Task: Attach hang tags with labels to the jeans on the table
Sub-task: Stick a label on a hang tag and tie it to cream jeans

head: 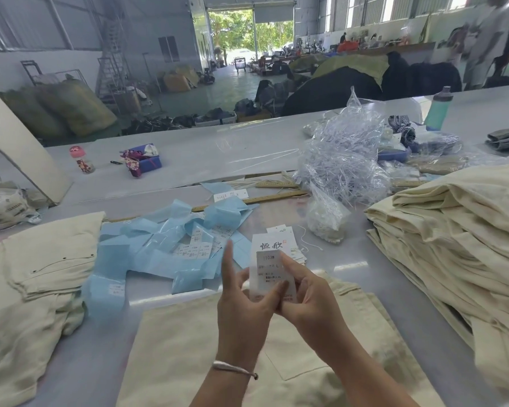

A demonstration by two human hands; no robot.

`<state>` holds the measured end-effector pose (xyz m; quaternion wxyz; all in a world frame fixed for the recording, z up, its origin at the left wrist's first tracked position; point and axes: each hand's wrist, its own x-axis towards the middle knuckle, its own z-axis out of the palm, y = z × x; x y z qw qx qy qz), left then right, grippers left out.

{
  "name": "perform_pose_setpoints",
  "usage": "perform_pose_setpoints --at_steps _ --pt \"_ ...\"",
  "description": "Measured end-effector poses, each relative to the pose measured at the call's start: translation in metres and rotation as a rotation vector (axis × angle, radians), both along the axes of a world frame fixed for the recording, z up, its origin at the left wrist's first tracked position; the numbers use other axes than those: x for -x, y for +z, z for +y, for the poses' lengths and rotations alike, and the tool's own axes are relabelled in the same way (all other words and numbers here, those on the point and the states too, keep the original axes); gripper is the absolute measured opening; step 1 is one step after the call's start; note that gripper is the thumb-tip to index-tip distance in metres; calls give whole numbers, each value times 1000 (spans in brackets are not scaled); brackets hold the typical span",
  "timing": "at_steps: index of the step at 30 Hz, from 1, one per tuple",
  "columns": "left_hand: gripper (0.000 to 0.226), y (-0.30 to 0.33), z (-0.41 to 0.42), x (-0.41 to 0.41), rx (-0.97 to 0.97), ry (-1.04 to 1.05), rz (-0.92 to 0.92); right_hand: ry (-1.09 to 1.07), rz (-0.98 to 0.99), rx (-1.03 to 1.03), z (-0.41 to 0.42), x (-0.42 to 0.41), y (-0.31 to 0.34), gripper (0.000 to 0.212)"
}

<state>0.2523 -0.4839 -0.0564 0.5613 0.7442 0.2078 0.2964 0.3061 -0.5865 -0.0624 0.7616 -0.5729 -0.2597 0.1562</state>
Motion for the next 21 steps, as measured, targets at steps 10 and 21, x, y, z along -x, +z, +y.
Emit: perform_pose_setpoints --at_steps 10,21 --pt "64 -3 7 1 422 -237 -158 53 208 -171 -5 -9 4 47" --pt "44 -15 3 7 497 -453 -55 -267 495 -165 -17 -18 10 45"
